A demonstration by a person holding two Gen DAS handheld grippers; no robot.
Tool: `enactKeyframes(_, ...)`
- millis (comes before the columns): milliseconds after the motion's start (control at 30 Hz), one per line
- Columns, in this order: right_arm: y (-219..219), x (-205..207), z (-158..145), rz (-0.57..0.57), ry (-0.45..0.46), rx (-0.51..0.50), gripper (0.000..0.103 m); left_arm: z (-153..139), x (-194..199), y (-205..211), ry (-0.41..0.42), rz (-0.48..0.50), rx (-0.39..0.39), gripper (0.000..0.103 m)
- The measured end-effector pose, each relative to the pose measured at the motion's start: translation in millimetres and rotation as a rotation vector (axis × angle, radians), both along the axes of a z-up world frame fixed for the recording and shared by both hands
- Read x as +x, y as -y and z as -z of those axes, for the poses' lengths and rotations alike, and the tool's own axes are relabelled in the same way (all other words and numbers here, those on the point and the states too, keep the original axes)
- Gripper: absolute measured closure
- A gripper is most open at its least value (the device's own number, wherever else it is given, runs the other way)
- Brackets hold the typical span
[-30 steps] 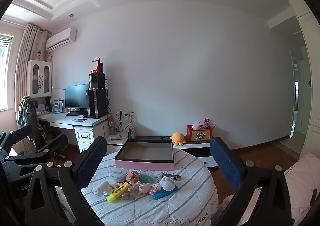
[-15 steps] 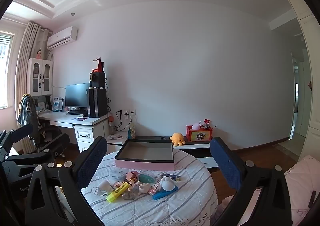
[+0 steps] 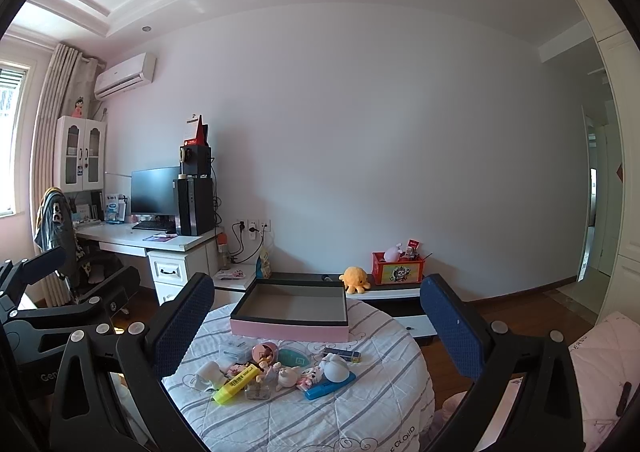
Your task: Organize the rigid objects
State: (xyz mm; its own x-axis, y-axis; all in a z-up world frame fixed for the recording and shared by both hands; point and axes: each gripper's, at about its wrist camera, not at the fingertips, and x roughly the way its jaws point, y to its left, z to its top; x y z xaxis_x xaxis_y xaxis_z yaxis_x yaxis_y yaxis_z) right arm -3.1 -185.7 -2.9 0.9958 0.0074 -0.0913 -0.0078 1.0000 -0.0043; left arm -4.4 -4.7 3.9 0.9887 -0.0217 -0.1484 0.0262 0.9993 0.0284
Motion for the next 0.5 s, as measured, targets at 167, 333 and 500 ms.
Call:
enactKeyframes(167,0.5,0.4,0.1,-0.002,0.002,0.001,0.0,0.4,-0.8,-0.3,0.001,-0.001,-0.003,0.0)
enactKeyframes(333,-0.6,-0.5,-0.3,-0.002,0.012,-0.003,0.0,0.1,-0.7,-0.2,0.005,-0.003,-0.003,0.0)
enactKeyframes(500,-3.2,-3.6,0.9,-0.003,0.022,-0.009,0.0,-4.0,-4.9,-1.1,0.017,-0.007,-0.001,0.0)
